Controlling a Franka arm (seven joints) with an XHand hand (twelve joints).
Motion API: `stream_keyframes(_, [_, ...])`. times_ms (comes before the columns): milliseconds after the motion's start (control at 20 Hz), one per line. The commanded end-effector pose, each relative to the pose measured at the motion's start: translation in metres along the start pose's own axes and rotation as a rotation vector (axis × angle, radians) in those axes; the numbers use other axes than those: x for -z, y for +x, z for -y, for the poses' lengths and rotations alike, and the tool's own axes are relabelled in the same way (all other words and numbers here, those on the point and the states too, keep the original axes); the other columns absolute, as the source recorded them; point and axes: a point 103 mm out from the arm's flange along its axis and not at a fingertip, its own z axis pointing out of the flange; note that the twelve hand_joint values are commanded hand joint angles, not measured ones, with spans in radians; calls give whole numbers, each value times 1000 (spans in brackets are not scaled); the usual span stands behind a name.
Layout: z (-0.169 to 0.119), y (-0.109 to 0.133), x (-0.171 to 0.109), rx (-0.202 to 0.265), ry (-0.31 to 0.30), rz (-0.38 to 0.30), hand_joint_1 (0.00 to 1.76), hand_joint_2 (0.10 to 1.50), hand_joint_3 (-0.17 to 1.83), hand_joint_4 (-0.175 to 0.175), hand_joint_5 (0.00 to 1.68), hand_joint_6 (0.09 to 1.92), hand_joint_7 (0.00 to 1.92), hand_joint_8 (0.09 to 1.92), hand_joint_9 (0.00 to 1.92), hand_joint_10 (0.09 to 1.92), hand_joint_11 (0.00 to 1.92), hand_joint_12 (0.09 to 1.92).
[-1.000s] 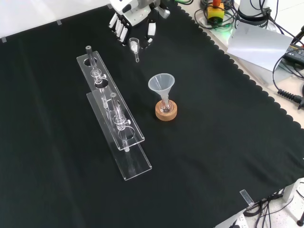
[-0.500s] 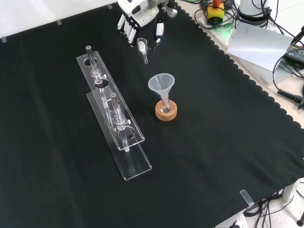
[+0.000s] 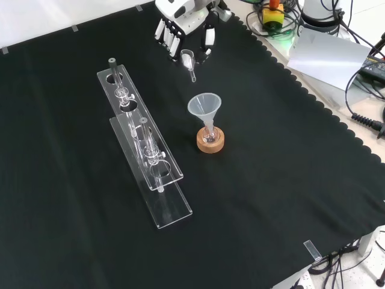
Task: Pour all the NaCl from the weighing funnel into the round-bottom flask.
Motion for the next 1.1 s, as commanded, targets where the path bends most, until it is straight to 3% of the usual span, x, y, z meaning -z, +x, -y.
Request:
stream_keyframes(50, [2, 17, 8, 32, -2, 20, 1101, 645, 783, 175, 1164, 920, 1124, 592, 1109, 403, 728, 1166])
stream_keyframes(750, [-3, 40, 10, 66, 14, 175, 1102, 643, 781, 175, 1170, 910, 1121, 589, 1117, 396, 739, 1159])
stream_keyframes(1100, [-10, 43, 11, 67, 36, 214, 1102, 643, 779, 175, 1172, 905, 1116, 587, 1119, 391, 741, 1155])
